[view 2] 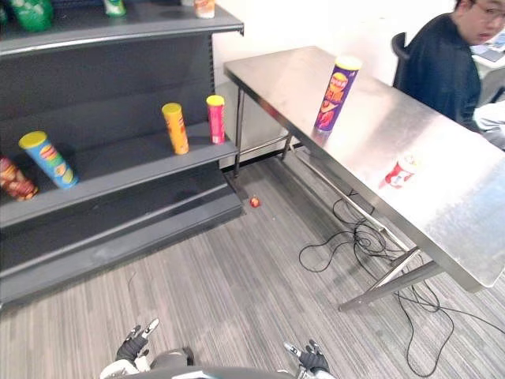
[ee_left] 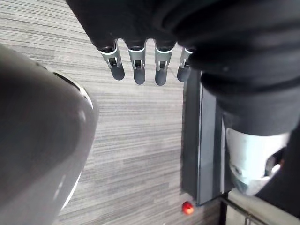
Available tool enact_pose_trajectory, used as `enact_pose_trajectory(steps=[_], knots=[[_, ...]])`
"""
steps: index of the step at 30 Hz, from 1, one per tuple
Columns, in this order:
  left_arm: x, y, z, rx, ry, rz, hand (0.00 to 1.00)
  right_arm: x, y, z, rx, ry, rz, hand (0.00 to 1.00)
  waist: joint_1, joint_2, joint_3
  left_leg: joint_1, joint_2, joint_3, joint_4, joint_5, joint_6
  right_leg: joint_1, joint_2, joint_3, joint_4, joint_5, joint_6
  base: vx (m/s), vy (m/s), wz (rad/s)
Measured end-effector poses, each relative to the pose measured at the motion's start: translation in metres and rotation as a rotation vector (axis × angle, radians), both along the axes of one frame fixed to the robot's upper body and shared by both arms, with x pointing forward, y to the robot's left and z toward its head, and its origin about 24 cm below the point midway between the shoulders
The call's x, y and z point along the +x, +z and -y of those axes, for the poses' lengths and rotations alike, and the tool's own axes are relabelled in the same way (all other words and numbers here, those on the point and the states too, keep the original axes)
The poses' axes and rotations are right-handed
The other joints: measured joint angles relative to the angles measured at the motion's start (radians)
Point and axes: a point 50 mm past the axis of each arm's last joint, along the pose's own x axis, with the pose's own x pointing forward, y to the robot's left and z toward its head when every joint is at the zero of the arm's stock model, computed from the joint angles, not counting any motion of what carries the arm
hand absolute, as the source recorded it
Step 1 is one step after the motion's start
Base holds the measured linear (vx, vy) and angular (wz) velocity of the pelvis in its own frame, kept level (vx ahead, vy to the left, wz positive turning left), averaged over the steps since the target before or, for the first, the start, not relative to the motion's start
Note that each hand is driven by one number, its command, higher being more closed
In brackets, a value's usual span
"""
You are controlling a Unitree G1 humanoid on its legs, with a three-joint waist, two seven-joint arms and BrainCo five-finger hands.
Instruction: Put the gum and the chips on the shelf.
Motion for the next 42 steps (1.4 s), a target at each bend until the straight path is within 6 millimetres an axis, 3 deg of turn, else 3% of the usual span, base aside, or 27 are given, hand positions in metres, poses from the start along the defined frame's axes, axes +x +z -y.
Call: enact_pose_trajectory(steps=[2,3,4,5,6,8,10,12,14,16,19,22,27,32,33,34,36,37,38,39,42], knots=[[-0.004,-0.001,0.0,0.007,-0.042,-0.029,0.0,0.003,0.001,0.004,-0.018,0.026,0.003,0.0,0.003,0.023,0.01,0.021,0.015,0.034,0.08,0.002,0.003,-0.05,0.012,0.019,0.087,0.109,0.002,0.25,0.217,-1.35],[-0.001,-0.001,0.0,0.012,-0.059,-0.024,0.0,0.008,0.002,0.007,-0.028,0.031,0.012,0.0,0.003,0.021,0.023,-0.002,0.0,0.017,0.138,-0.034,-0.003,-0.086,-0.006,0.004,0.155,0.163,0.013,0.05,0.225,-1.43],[-0.003,-0.003,0.01,-0.003,-0.107,-0.04,0.0,0.005,0.003,0.019,-0.057,0.039,0.002,0.0,0.0,0.065,0.009,0.096,-0.021,-0.017,-0.103,-0.023,0.041,-0.131,-0.023,-0.072,0.207,0.187,0.004,0.02,0.21,-1.42],[-0.005,-0.004,0.011,-0.002,-0.13,-0.056,0.0,0.008,0.004,0.02,-0.061,0.044,0.006,0.0,-0.003,0.057,0.016,0.138,-0.05,0.017,-0.148,-0.016,0.053,-0.145,-0.065,-0.1,0.237,0.18,0.01,0.0,0.149,-1.02],[-0.007,-0.005,0.012,0.0,-0.156,-0.072,0.0,0.012,0.005,0.019,-0.056,0.044,0.022,0.0,-0.028,0.061,0.019,0.159,-0.059,0.05,-0.174,-0.009,0.059,-0.168,-0.109,-0.196,0.274,0.169,0.002,0.09,0.136,-0.83],[-0.004,-0.004,0.012,0.005,-0.174,-0.071,0.0,0.026,0.008,0.02,-0.065,0.064,0.058,0.0,-0.025,0.084,0.051,0.225,-0.031,0.125,-0.232,-0.006,0.065,-0.162,-0.169,-0.606,0.268,0.14,-0.037,0.12,0.127,-0.98],[-0.005,-0.004,0.011,0.006,-0.171,-0.074,0.0,0.03,0.008,0.018,-0.068,0.093,0.062,0.0,-0.019,0.083,0.055,0.251,-0.014,0.184,-0.266,-0.006,0.065,-0.125,-0.159,-0.822,0.166,0.112,-0.016,0.11,0.023,-1.02],[-0.003,-0.004,0.009,0.006,-0.173,-0.07,0.0,0.033,0.009,0.015,-0.058,0.106,0.069,0.0,-0.017,0.074,0.066,0.281,-0.017,0.254,-0.291,-0.006,0.065,-0.099,-0.125,-0.912,0.004,0.133,0.006,0.1,-0.058,-1.1],[-0.001,-0.004,0.011,-0.009,-0.182,-0.068,0.0,0.034,0.009,0.016,-0.058,0.122,0.068,0.0,-0.017,0.074,0.086,0.331,-0.028,0.315,-0.327,-0.003,0.056,-0.062,-0.079,-0.906,-0.129,0.16,0.019,0.1,-0.148,-1.1],[0.0,-0.005,0.017,-0.024,-0.187,-0.065,0.0,0.033,0.009,0.022,-0.07,0.117,0.066,0.0,-0.028,0.102,0.105,0.364,-0.027,0.33,-0.363,0.006,0.04,-0.059,-0.057,-0.878,-0.144,0.16,0.019,0.06,-0.162,-0.73],[0.004,-0.005,0.027,-0.049,-0.188,-0.047,0.0,0.031,0.01,0.03,-0.084,0.112,0.054,0.0,-0.028,0.113,0.122,0.403,-0.019,0.329,-0.395,0.025,0.01,-0.039,-0.037,-0.865,-0.147,0.159,0.018,0.06,-0.107,-0.17],[0.005,-0.004,0.026,-0.05,-0.169,-0.04,0.0,0.03,0.009,0.028,-0.076,0.11,0.051,0.0,-0.026,0.105,0.122,0.413,-0.015,0.328,-0.406,0.027,0.006,-0.02,-0.021,-0.861,-0.174,0.158,0.018,0.0,-0.045,0.05],[0.007,-0.003,0.022,-0.039,-0.164,-0.038,0.0,0.031,0.009,0.024,-0.064,0.101,0.056,0.0,-0.028,0.093,0.126,0.388,-0.021,0.313,-0.411,0.025,0.003,-0.033,-0.015,-0.859,-0.206,0.162,0.024,-0.05,-0.022,0.04],[0.008,-0.003,0.022,-0.039,-0.164,-0.04,0.0,0.033,0.01,0.026,-0.063,0.078,0.068,0.0,-0.029,0.095,0.127,0.357,-0.021,0.333,-0.39,0.012,-0.018,-0.118,-0.045,-0.834,-0.092,0.105,0.012,-0.02,-0.034,-0.11],[0.008,-0.003,0.022,-0.038,-0.16,-0.043,0.0,0.033,0.01,0.027,-0.061,0.064,0.07,0.0,-0.03,0.095,0.128,0.359,-0.015,0.338,-0.36,0.0,-0.036,-0.121,-0.049,-0.826,-0.074,0.083,0.01,0.04,-0.089,-0.27],[0.008,-0.003,0.019,-0.035,-0.147,-0.038,0.0,0.03,0.009,0.025,-0.053,0.057,0.063,0.0,-0.027,0.076,0.132,0.319,0.018,0.335,-0.203,-0.027,-0.076,-0.113,-0.057,-0.802,-0.061,0.054,0.002,0.06,-0.137,-0.3],[0.012,-0.001,0.016,-0.03,-0.126,-0.017,0.0,0.028,0.008,0.025,-0.052,0.059,0.056,0.0,-0.026,0.07,0.135,0.236,0.088,0.326,0.052,-0.027,-0.076,-0.09,-0.049,-0.784,-0.075,0.048,-0.004,0.07,-0.175,-0.38],[0.011,0.0,0.015,-0.037,-0.087,-0.004,0.0,0.028,0.009,0.031,-0.067,0.057,0.059,0.0,-0.025,0.097,0.145,0.171,0.172,0.308,0.254,-0.003,-0.039,-0.06,-0.016,-0.771,-0.086,0.044,-0.011,0.11,-0.155,-0.68],[0.01,-0.001,0.017,-0.059,-0.038,0.004,0.0,0.027,0.01,0.036,-0.083,0.06,0.053,0.0,-0.024,0.11,0.156,0.118,0.212,0.253,0.412,0.06,0.027,-0.033,0.011,-0.745,-0.088,0.036,-0.024,0.13,-0.115,-0.75],[0.01,-0.001,0.017,-0.065,-0.025,0.006,0.0,0.025,0.01,0.038,-0.088,0.06,0.048,0.0,-0.021,0.113,0.156,0.085,0.217,0.208,0.467,0.086,0.021,-0.021,0.015,-0.732,-0.09,0.033,-0.028,0.22,-0.044,-0.76],[0.017,0.002,0.02,-0.074,-0.014,0.055,0.0,0.015,0.008,0.041,-0.099,0.036,0.019,0.0,-0.022,0.111,0.158,-0.003,0.157,0.09,0.414,-0.011,-0.028,0.002,0.004,-0.669,-0.117,0.028,-0.027,0.19,0.014,-0.63]])
